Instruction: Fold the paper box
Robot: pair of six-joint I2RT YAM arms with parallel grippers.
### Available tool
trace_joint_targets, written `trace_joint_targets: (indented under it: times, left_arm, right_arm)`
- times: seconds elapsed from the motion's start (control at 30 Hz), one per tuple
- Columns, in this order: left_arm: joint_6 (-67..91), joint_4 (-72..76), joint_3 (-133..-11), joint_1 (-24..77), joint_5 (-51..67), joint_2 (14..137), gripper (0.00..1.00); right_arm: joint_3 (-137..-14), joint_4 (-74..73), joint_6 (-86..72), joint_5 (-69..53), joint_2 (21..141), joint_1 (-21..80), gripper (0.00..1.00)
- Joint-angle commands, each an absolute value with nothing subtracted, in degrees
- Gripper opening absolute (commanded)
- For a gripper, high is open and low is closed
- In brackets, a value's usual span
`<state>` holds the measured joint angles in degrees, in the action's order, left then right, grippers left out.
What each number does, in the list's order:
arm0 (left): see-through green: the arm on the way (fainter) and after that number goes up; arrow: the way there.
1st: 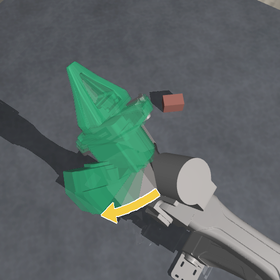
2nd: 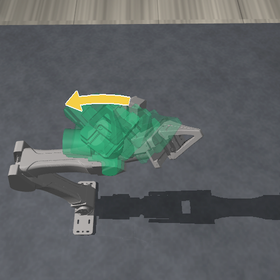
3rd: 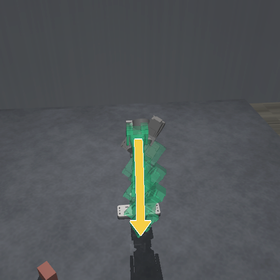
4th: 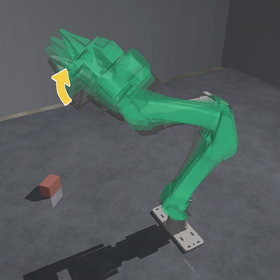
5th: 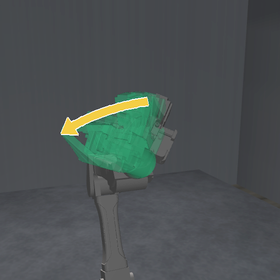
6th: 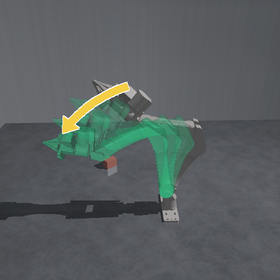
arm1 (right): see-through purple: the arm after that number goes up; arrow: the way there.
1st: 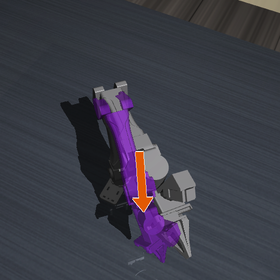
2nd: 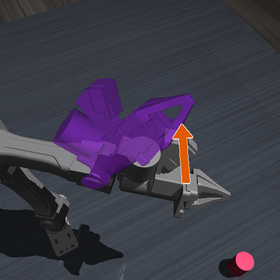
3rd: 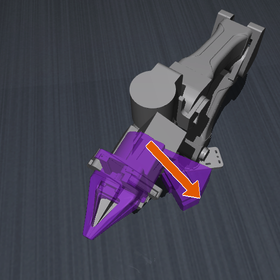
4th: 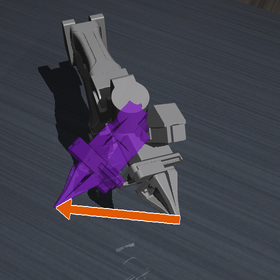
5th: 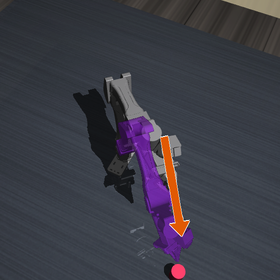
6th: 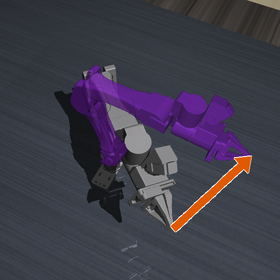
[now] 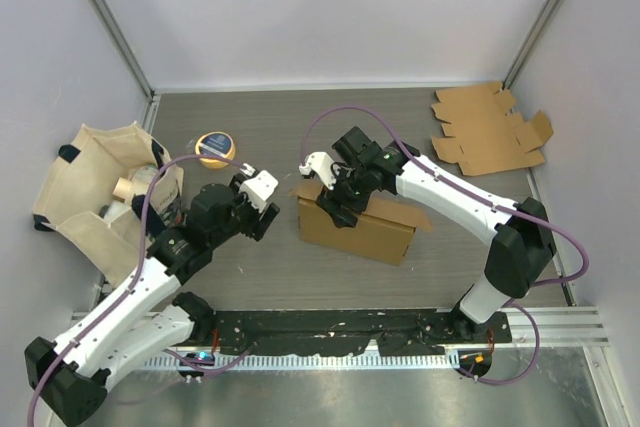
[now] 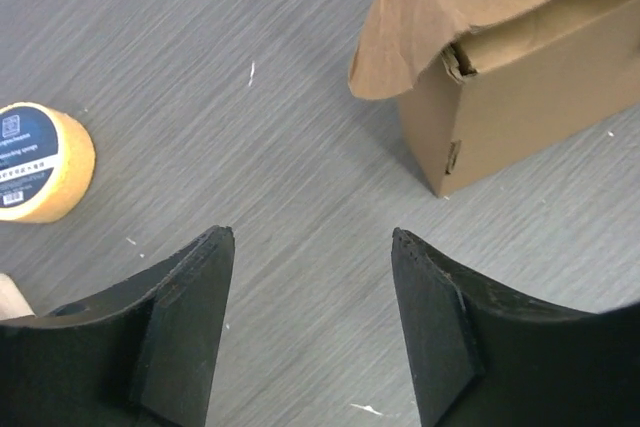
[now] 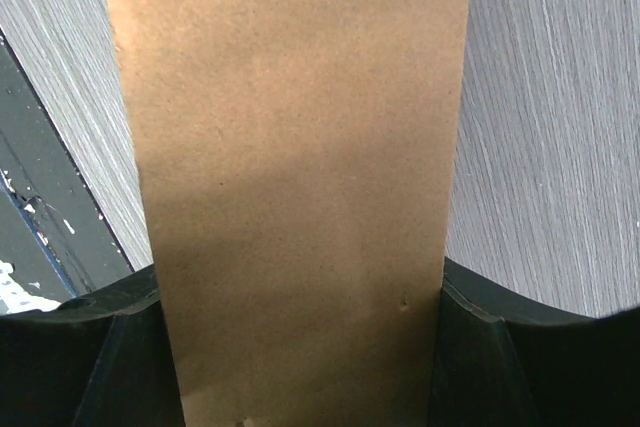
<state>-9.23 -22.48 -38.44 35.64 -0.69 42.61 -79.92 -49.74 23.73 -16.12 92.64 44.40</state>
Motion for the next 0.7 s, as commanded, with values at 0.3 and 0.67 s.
trace_joint_targets:
  times: [0.3,0.67]
  left_arm:
    - [-14.68,-7.48,-42.8,36.12,3.16,54.31,0.57]
    - [-14.76,-2.9,-43.24,38.85,3.51,57.74,0.56]
  right_arm:
    - [-80.6,-48.08,22.85,-18.19,91.14,44.21,0.56]
    - [-80.51,-47.2,22.32,-18.55,90.79,44.03,0.55]
